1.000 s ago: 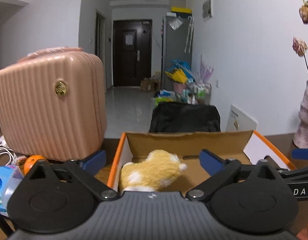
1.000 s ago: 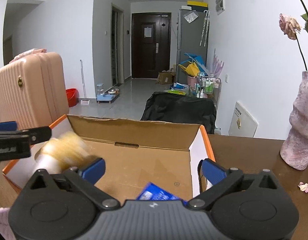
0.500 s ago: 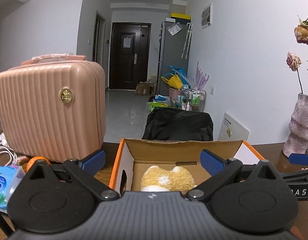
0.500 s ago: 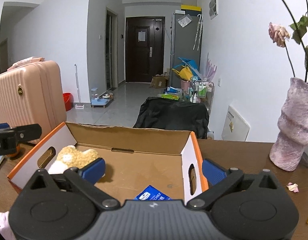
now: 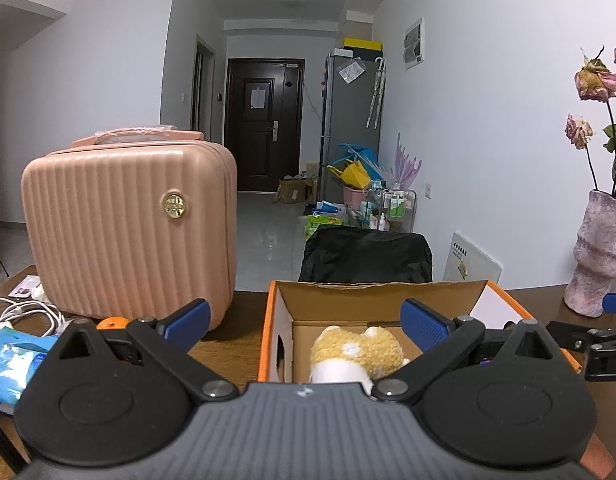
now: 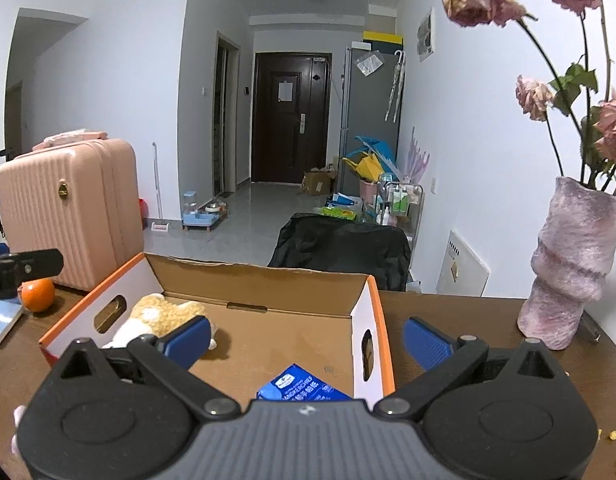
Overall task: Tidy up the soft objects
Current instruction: 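Open both grippers to drop the sheep and tissue pack into the box, then bring both tools back to the remaining soft items on the table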
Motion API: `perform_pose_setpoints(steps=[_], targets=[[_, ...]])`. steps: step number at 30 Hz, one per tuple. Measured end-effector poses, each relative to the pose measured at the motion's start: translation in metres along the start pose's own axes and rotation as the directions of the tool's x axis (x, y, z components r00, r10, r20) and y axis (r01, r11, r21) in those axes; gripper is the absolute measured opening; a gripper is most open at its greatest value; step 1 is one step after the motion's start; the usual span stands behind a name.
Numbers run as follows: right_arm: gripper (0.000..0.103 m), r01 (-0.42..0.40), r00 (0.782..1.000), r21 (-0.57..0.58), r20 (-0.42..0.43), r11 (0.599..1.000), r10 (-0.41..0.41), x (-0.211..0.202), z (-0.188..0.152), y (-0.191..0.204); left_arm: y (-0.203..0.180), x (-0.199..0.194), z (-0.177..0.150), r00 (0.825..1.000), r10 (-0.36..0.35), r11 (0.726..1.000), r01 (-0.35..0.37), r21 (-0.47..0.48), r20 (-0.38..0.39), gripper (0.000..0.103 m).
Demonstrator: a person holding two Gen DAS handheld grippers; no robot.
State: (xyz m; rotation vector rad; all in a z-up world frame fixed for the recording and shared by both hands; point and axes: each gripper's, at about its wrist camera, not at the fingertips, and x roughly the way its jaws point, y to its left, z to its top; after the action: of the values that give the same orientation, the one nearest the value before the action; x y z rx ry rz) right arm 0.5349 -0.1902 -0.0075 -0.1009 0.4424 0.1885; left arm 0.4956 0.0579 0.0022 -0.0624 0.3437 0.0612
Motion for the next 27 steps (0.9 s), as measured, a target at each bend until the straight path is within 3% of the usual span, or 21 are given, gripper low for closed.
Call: perform_pose_setpoints(steps=[11, 27], targets=[[0.103, 0.006, 0.999, -0.010, 0.035, 1.000, -0.006, -0.047, -0.016, 0.001, 0.006, -0.040, -0.017, 0.999, 0.027, 0.999, -0.028, 0.031, 0.023, 0.103], [0.103, -0.018, 0.996, 0.002, 0.091, 1.000, 0.018, -0.121, -0.060, 0.007, 0.011, -0.114, -0.054, 0.999, -0.018, 0.999, 0.017, 0.040, 0.027, 0.103]])
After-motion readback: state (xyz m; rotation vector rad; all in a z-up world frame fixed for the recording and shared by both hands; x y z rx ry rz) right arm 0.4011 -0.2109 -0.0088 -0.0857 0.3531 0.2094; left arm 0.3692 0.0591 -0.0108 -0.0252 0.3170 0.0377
